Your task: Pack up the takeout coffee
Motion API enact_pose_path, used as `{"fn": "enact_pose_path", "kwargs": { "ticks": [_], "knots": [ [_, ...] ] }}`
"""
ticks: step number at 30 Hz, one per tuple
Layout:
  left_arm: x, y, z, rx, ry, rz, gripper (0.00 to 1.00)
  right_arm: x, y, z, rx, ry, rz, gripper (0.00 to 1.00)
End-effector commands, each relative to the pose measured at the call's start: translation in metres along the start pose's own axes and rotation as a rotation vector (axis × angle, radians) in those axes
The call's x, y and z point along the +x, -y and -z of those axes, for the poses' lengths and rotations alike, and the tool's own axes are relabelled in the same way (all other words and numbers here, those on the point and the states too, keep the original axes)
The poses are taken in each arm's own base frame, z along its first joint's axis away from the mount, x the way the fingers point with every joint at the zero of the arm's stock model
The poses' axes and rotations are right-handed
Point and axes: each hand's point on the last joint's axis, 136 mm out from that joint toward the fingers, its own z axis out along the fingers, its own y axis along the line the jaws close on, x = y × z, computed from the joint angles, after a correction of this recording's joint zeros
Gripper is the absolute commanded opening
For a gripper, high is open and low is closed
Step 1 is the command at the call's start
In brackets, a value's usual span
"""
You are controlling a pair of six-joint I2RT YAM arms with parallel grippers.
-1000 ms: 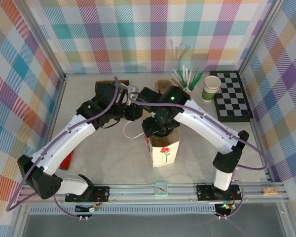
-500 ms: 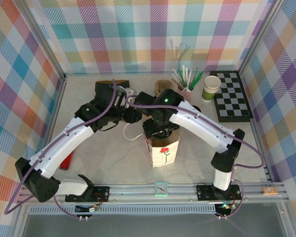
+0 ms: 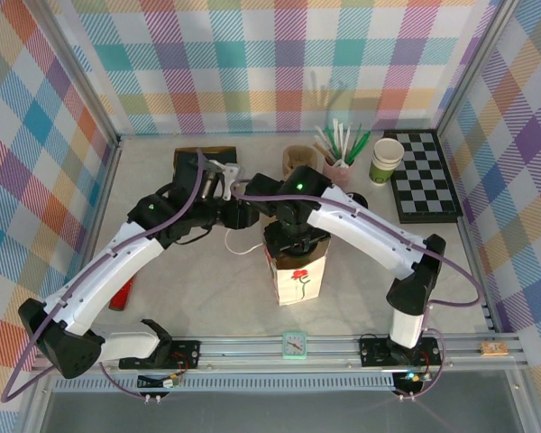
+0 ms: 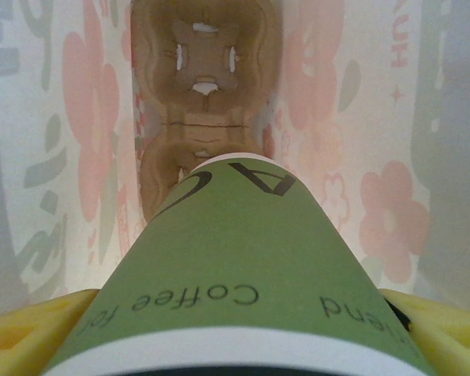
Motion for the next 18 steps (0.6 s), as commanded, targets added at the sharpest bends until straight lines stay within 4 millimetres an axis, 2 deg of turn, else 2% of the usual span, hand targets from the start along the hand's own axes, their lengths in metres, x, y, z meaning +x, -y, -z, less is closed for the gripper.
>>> {"fn": "enact_pose_path", "kwargs": {
  "ticks": [1,10,18],
  "knots": [
    [0.005,0.005,0.004,0.021,0.005,-0.002,0.57,0.028,0.022,0.006,0.070,-0.088,0.011,0.63],
    [0.010,-0.003,0.012,0.006,0.034,0.030,0.58,0.026,0.016,-0.003,0.038,-0.099,-0.003,0.63],
    [0.008,0.007,0.014,0.088,0.041,0.059,0.59,0.023,0.012,-0.010,-0.004,-0.103,-0.026,0.63]
  ]
}}
